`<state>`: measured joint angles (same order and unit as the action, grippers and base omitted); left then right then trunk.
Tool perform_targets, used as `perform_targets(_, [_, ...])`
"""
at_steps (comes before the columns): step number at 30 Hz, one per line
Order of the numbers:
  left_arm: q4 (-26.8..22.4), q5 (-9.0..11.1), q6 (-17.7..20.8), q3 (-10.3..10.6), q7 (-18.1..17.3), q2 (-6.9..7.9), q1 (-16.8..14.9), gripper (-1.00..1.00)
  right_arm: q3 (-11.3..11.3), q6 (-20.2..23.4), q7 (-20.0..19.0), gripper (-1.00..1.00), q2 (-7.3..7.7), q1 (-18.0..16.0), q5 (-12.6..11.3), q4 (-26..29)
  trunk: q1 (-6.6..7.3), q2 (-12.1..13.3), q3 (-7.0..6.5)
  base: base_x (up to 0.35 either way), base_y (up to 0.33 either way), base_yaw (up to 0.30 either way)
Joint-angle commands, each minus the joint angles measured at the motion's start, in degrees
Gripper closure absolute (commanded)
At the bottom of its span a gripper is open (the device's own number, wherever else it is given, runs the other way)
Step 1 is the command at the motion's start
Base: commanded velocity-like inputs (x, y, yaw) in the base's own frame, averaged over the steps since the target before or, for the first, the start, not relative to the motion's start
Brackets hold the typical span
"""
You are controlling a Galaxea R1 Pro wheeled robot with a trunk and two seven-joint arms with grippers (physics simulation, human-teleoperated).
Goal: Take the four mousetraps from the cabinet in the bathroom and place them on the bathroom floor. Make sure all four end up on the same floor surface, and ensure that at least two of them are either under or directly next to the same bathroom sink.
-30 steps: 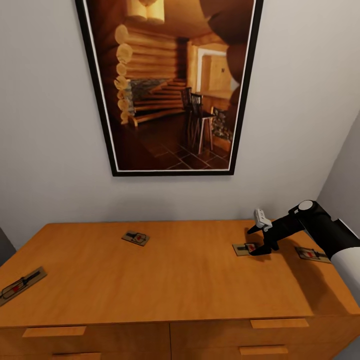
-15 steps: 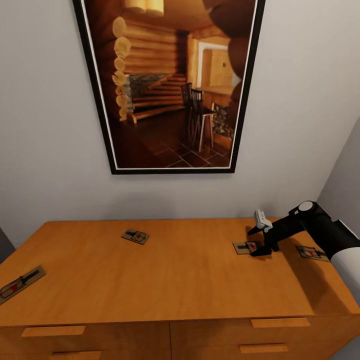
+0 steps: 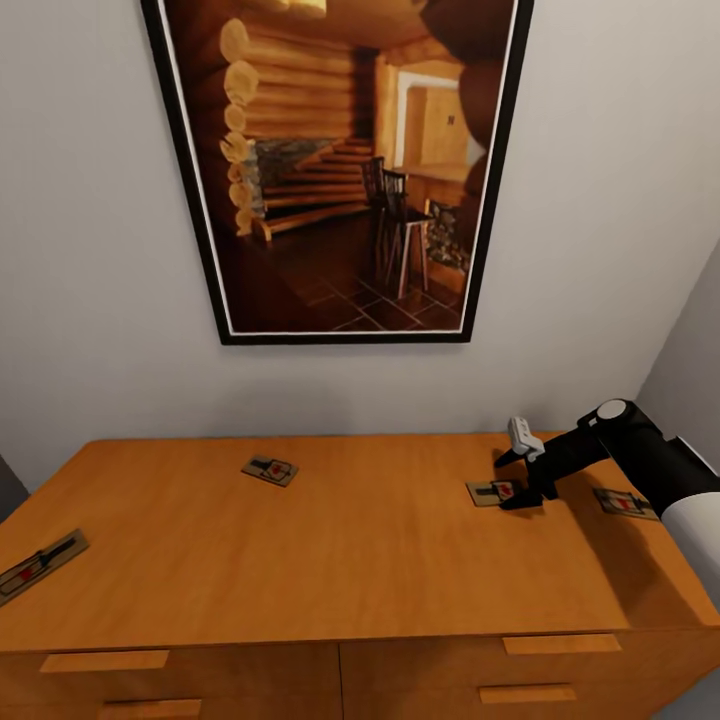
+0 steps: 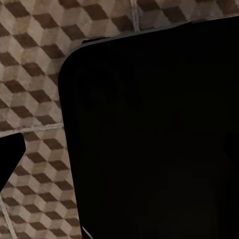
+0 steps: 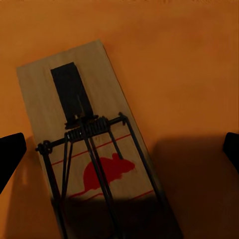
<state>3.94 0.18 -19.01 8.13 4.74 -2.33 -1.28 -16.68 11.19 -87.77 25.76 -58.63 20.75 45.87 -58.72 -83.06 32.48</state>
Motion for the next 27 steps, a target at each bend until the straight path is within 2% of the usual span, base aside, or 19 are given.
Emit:
perform_targets(1, [0.28, 0.0, -0.42, 0.49, 0.35, -0.04, -0.12, -1.0, -0.2, 0.5, 0.01, -1.0, 0.02, 0.36, 0.08, -1.04, -0.01, -0.02, 0.11, 0.0, 0.0, 0.0])
perform_targets(23, [0.28, 0.0, -0.42, 0.49, 0.35, -0.06, -0.12, -1.0, -0.28, 0.58, 0.23, -1.0, -0.02, 0.36, 0.08, -1.29, -0.01, -0.02, 0.24, 0.0, 0.0, 0.0])
perform_targets(24, [0.28, 0.0, -0.42, 0.49, 0.35, -0.05, -0.12, -1.0, -0.28, 0.58, 0.23, 1.0, -0.01, 0.36, 0.08, -1.47, -0.01, -0.02, 0.24, 0.0, 0.0, 0.0])
perform_targets(27, [0.28, 0.0, -0.42, 0.49, 0.35, -0.06, -0.12, -1.0, -0.28, 0.54, 0.23, 1.0, -0.01, 0.36, 0.1, -2.21, -0.01, -0.02, 0.24, 0.0, 0.0, 0.0])
